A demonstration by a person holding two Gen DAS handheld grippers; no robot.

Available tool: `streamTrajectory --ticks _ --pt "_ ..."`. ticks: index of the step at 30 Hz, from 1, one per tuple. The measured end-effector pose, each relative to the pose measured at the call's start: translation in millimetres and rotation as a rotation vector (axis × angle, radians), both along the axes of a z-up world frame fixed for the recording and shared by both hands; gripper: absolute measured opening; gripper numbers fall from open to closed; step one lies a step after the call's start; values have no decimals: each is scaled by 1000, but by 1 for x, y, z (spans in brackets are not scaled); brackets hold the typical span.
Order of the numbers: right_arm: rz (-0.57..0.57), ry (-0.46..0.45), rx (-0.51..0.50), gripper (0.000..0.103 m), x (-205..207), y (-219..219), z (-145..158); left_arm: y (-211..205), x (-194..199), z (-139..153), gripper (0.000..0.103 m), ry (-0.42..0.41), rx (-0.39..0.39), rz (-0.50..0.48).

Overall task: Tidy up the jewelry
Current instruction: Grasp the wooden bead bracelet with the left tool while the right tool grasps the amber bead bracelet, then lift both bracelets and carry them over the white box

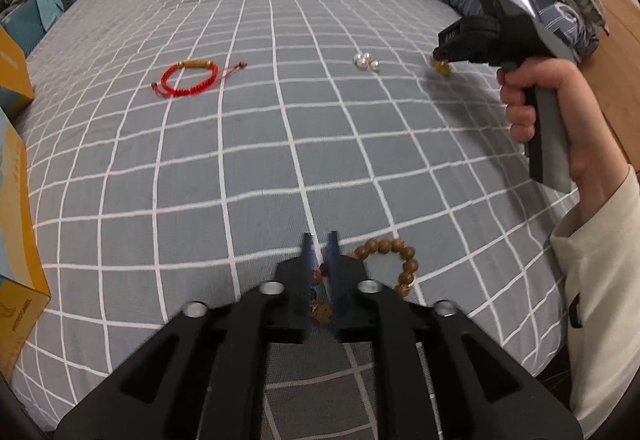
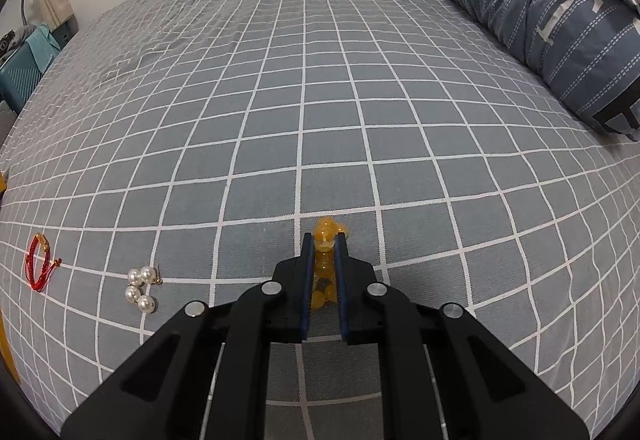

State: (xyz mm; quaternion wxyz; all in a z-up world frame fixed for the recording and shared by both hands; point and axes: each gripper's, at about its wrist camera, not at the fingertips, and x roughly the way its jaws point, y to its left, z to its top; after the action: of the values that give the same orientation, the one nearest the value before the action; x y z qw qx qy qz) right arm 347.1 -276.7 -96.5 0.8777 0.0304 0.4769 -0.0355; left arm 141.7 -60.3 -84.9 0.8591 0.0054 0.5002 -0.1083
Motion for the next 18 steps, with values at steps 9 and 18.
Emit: streamTrajectory --ticks 9,18 --pt "5 2 1 9 -1 2 0 -2 -1 -13 59 13 43 -7" --pt "9 4 0 9 -1 3 -1 -5 -3 -15 20 13 74 -17"
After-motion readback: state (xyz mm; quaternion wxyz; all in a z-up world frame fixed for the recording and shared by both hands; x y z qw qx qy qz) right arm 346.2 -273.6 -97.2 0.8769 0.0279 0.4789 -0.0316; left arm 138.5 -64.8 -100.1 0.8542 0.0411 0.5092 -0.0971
